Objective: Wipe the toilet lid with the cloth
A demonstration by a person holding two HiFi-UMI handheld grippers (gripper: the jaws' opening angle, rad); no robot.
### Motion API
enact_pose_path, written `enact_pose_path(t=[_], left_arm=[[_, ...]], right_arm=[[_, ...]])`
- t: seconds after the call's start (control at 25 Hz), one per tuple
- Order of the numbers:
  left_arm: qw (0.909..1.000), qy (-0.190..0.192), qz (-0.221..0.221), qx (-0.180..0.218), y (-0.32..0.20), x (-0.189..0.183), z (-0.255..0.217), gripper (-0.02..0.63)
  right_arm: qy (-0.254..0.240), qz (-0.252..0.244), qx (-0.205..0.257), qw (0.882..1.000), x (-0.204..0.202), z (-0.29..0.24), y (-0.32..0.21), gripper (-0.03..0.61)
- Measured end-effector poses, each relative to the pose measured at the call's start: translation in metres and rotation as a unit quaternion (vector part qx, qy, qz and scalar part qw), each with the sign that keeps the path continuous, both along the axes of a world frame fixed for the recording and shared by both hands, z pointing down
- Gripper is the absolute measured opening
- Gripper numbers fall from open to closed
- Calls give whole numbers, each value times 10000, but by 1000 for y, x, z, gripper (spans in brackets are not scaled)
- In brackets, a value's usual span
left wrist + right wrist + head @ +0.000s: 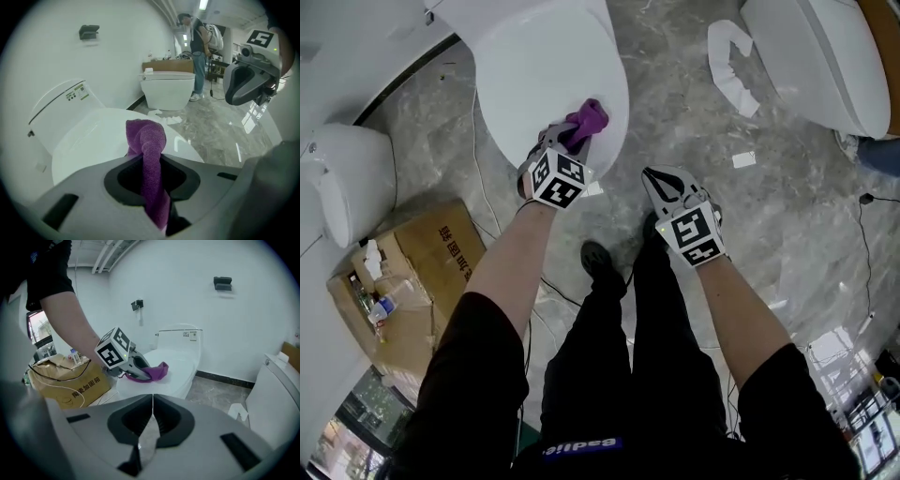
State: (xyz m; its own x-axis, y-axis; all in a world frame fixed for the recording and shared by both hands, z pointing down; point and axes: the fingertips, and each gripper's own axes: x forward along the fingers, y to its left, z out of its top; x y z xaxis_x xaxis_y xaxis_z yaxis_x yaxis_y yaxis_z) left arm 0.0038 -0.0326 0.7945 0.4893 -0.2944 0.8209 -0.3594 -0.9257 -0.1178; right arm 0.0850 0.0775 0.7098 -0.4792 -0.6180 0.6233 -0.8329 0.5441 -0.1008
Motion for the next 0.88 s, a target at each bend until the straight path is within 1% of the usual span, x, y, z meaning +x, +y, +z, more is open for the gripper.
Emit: enact_pose_path(t=[0.12, 0.24, 0.32, 0.4, 0.56, 0.64, 0.76, 0.88], left_arm=[[9998, -15, -207, 60, -4, -49, 0, 83], [9984, 9, -561, 80, -3, -88, 0, 83], [9966, 79, -816, 95, -1, -103, 0, 83], [9946, 155, -1020, 127, 2, -110, 0, 83], [9884, 306, -1480, 123, 8, -108, 0, 84], [9864, 312, -1604, 170, 10, -100, 0, 84], [9849, 266, -1701, 158, 22, -79, 0, 83], [9869, 217, -1598, 72, 38, -45, 3, 83]], right_arm=[[-86, 6, -5, 10000, -33, -9, 3, 29], [-121, 69, -22, 9999, -51, -20, 13, 29], [-164, 198, -21, 9997, -54, -27, 20, 29], [-221, 298, 22, 9993, -55, -33, 29, 29], [-334, 293, 82, 9990, -59, -35, 53, 29], [-352, 210, 83, 9991, -59, -32, 65, 29], [-331, 190, 122, 9992, -46, -34, 86, 28], [-315, 295, 143, 9990, -18, -36, 108, 28]])
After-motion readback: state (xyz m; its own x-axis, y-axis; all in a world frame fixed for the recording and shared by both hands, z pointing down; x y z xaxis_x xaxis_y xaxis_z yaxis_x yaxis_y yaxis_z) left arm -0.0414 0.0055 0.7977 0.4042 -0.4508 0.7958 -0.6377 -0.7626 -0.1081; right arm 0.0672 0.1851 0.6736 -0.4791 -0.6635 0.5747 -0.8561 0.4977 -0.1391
